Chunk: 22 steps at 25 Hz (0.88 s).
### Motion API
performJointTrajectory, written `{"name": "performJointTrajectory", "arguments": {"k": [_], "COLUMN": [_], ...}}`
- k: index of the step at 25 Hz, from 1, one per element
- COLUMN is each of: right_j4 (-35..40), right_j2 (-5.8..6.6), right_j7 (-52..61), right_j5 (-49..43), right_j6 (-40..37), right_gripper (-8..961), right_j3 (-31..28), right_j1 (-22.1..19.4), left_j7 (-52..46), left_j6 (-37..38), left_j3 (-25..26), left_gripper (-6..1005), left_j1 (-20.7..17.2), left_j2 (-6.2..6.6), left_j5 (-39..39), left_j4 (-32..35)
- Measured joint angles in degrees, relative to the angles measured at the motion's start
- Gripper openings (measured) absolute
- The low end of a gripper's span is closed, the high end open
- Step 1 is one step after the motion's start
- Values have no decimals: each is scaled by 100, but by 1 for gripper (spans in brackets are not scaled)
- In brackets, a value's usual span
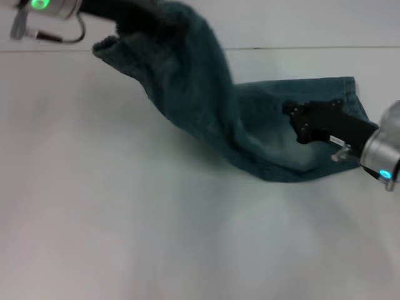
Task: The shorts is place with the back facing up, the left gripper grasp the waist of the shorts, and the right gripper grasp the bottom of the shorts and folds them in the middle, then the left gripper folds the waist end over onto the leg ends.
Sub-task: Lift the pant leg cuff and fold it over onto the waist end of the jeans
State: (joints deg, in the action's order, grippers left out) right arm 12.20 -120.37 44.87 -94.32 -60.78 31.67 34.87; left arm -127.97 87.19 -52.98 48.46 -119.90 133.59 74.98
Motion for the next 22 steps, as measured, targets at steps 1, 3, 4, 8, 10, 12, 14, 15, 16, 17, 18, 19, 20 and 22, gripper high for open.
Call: {"name": "performJointTrajectory", "arguments": {"k": [1,3,4,8,10,12,14,15,16,17,18,19,20,22], "right_j4": [-107,-299,-364,-650,-790,-917,-1081,-1133,-1211,-1271,-1323,-1354,-1399,-1443], "right_j2": [-2,-4,-5,-17,-20,-32,-44,-45,-52,-55,-59,-60,-66,-71], "right_j7": [-115,-321,-410,-697,-742,-751,-745,-740,-732,-726,-726,-728,-738,-747], "right_j5": [58,115,122,88,70,67,66,66,65,64,60,59,56,54], "right_j6": [138,409,518,894,1061,1190,1271,1278,1285,1288,1290,1290,1288,1273], "right_gripper": [2,0,0,-1,-1,-1,-1,-1,-1,-1,-1,-1,-1,-1], "right_j3": [-3,-20,-20,37,156,345,597,664,774,843,895,923,946,967], "right_j1": [84,277,350,716,897,1064,1245,1291,1368,1437,1502,1548,1600,1666], "left_j7": [-73,-246,-287,-452,-507,-547,-572,-584,-588,-592,-596,-598,-605,-611], "left_j6": [29,96,113,191,216,241,246,247,247,247,245,235,207,172], "left_j3": [-3,-23,-27,-37,-37,-37,-38,-39,-42,-46,-59,-92,-153,-248], "left_gripper": [67,67,67,68,68,68,68,68,67,65,64,63,68,77], "left_j1": [90,337,408,692,783,849,893,921,946,973,997,1015,1030,1043], "left_j2": [19,52,56,67,71,71,72,71,68,64,57,49,41,29], "left_j5": [0,2,4,53,105,142,146,147,147,149,152,155,158,161], "left_j4": [-16,-57,-63,-68,-68,-68,-62,-60,-60,-60,-62,-65,-67,-81]}}
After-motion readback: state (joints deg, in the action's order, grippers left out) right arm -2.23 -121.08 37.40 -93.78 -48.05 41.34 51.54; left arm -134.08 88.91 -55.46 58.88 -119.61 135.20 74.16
